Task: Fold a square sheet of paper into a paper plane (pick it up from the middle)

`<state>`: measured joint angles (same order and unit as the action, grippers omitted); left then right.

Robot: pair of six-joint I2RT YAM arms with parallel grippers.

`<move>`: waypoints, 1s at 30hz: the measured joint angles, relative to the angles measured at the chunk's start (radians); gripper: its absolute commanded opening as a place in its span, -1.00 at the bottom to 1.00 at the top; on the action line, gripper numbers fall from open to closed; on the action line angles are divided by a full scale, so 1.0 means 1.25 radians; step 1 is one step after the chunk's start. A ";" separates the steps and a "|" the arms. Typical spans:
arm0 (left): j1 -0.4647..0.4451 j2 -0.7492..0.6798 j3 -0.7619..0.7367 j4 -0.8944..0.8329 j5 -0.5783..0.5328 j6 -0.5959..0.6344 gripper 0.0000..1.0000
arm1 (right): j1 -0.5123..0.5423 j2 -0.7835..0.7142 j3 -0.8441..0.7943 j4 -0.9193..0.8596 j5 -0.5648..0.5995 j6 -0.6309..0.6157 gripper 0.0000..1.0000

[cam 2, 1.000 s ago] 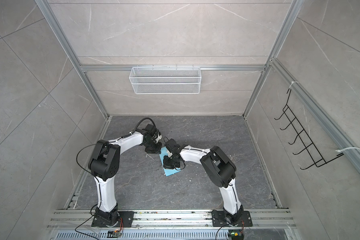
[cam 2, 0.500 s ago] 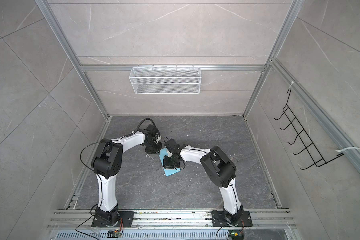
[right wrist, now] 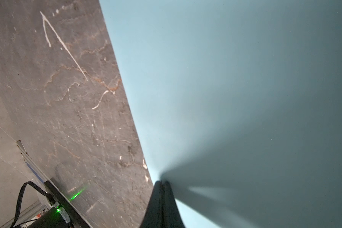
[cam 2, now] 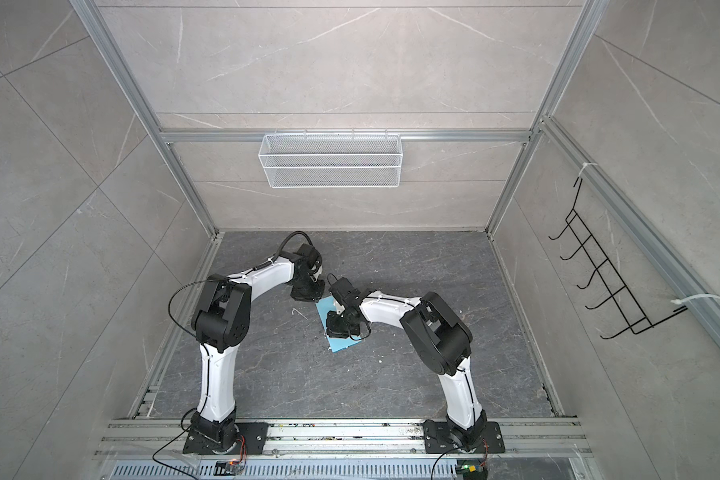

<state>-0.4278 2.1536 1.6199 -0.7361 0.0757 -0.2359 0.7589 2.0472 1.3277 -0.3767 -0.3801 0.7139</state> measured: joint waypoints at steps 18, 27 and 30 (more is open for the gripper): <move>0.008 -0.219 -0.114 0.058 -0.006 -0.165 -0.09 | -0.056 -0.164 -0.043 0.041 0.071 -0.040 0.00; 0.009 -0.302 -0.372 0.215 0.137 -0.379 0.00 | -0.137 -0.155 -0.104 -0.001 0.072 -0.067 0.02; 0.009 -0.298 -0.389 0.233 0.171 -0.415 0.00 | -0.138 -0.143 -0.105 -0.011 0.070 -0.067 0.00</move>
<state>-0.4164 1.7817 1.1332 -0.4454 0.2890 -0.7544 0.5865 1.8690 1.1965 -0.3908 -0.2920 0.6308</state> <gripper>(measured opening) 0.501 0.507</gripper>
